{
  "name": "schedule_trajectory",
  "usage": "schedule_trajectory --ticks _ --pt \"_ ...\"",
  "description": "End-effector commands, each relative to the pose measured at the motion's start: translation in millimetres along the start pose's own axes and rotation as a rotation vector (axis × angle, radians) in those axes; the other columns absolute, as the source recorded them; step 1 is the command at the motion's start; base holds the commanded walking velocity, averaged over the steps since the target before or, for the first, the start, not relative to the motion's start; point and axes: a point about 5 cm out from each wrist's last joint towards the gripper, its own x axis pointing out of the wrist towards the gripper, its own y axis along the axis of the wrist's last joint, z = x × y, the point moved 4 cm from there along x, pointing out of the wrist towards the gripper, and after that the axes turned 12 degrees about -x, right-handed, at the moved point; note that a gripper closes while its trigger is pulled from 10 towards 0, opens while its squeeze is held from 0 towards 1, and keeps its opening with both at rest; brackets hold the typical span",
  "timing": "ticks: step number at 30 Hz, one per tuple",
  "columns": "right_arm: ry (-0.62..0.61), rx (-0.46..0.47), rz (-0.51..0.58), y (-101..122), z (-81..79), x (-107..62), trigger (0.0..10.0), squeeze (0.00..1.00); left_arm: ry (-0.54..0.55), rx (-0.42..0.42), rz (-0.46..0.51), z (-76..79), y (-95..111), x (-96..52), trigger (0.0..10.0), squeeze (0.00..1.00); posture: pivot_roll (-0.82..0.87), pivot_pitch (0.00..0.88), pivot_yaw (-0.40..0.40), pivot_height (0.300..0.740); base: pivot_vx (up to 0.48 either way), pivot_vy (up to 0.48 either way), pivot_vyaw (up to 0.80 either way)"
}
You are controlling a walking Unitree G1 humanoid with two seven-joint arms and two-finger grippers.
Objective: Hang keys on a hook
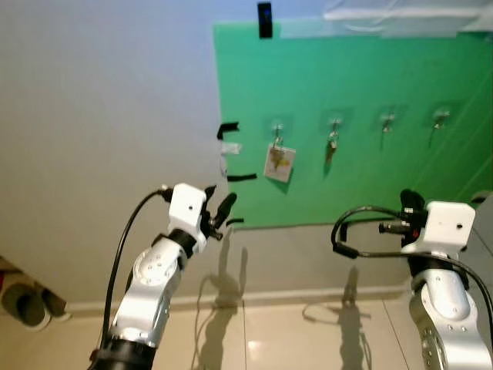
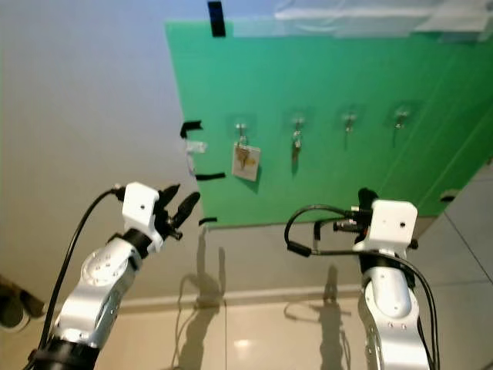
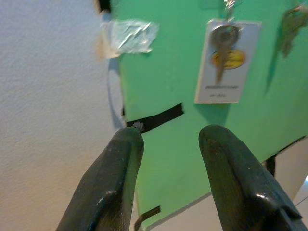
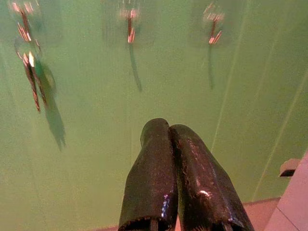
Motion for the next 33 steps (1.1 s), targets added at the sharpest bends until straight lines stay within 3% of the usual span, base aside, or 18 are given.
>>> schedule_trajectory --ticks 1,3,8,17,21,23,24,27,28,33 --pt "0.010 0.038 0.003 0 -5.3 -4.6 10.0 0.00 0.019 0.006 0.009 -3.3 3 -5.7 10.0 0.00 -0.07 0.000 0.097 0.740 0.000 0.000 0.00" --pt "0.023 0.079 -0.028 -9 -9.2 -4.0 10.0 0.00 0.058 -0.009 0.012 -7.3 0 -9.5 10.0 0.00 -0.07 0.000 0.101 0.740 0.000 0.000 0.00" --pt "0.047 0.059 -0.030 -12 -16.1 -1.2 10.0 0.00 0.076 -0.017 -0.001 -9.0 -3 -6.3 10.0 0.00 -0.07 0.000 0.098 0.740 0.000 0.321 0.00" --pt "0.094 0.060 -0.026 -12 -28.8 1.3 10.0 0.00 0.074 -0.029 -0.012 -6.1 -4 -6.3 10.0 0.00 -0.07 0.000 0.097 0.740 -0.277 0.393 -0.56" --pt "0.131 0.057 -0.024 -13 -39.8 2.7 10.0 0.00 0.142 -0.019 -0.025 -17.6 -8 -6.4 10.0 0.00 -0.06 0.000 0.092 0.740 0.000 0.000 -0.51" --pt "0.143 0.058 -0.033 -16 -40.9 -0.5 10.0 0.00 0.167 -0.047 -0.038 -22.7 -12 -10.8 10.0 0.00 -0.06 0.000 0.091 0.740 0.000 0.000 -0.50" --pt "0.158 0.053 -0.052 -20 -41.1 -7.3 10.0 0.00 0.184 -0.058 -0.061 -28.8 -18 -20.3 10.0 0.00 -0.06 0.000 0.091 0.740 0.000 0.000 -0.51" --pt "0.178 0.054 -0.070 -24 -41.4 -17.7 10.0 0.00 0.164 -0.064 -0.073 -30.8 -20 -32.2 10.0 0.00 -0.06 0.000 0.091 0.740 0.000 0.000 -0.51" --pt "0.188 0.048 -0.093 -30 -40.2 -28.4 10.0 0.00 0.103 -0.036 -0.067 -25.8 -19 -43.0 10.0 0.00 -0.07 0.000 0.074 0.740 0.000 0.000 -0.52" --pt "0.186 0.039 -0.100 -33 -37.9 -31.7 10.0 0.00 0.101 -0.016 -0.068 -25.9 -21 -41.4 10.0 0.00 -0.07 0.000 0.060 0.740 0.000 0.000 -0.53"
